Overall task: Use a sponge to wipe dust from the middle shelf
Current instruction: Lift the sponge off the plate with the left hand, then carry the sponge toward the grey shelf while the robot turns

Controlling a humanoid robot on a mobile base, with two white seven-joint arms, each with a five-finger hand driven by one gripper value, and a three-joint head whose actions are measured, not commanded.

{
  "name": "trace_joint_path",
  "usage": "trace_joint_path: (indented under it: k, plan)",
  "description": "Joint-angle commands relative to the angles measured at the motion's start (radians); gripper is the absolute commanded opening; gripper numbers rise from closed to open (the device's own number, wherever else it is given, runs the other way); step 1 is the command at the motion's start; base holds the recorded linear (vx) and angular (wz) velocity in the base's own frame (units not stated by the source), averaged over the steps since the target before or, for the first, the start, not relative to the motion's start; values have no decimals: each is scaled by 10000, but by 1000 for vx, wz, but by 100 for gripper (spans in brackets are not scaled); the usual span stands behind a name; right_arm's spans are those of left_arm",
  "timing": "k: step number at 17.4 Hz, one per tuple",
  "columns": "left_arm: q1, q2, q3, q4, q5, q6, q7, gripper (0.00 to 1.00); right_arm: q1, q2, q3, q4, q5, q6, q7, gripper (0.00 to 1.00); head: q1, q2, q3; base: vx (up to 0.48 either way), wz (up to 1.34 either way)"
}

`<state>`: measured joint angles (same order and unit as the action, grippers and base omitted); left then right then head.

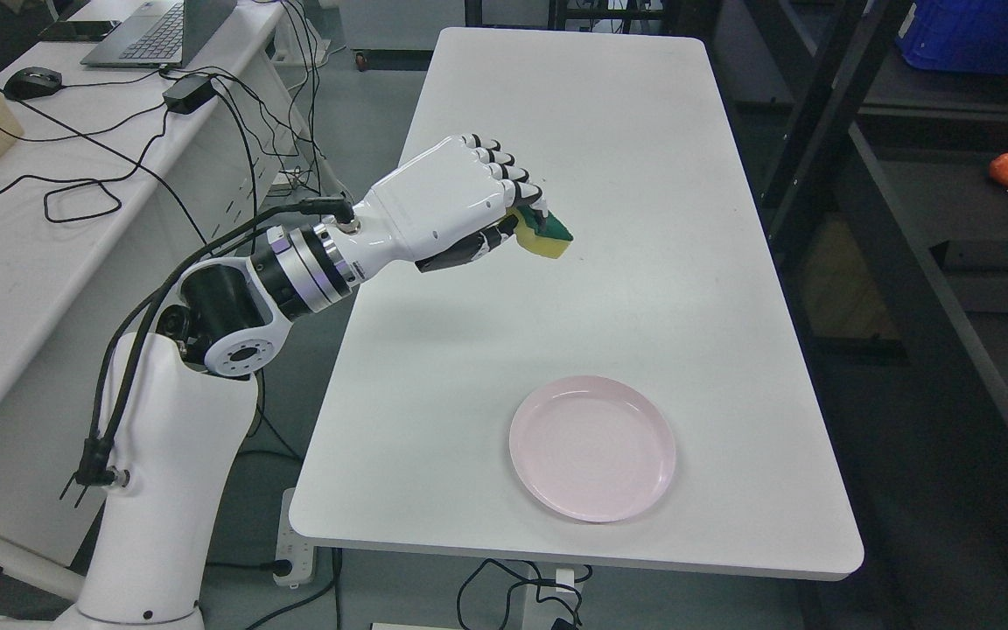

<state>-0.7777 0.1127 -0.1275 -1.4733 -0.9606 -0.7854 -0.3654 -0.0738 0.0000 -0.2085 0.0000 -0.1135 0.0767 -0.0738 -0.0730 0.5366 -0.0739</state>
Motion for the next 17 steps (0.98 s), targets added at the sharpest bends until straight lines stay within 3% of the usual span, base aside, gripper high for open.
trace_joint_path:
  k: [1,17]
  plan:
    - [15,-8,79,-54,80,0,-43,1,2,-175,-1,-174,0,0,2,100,0,0,0,-31,-82]
    - [30,69,186,-39,247,0,-43,1,2,-175,-1,-174,0,0,2,100,0,0,0,-160,-152]
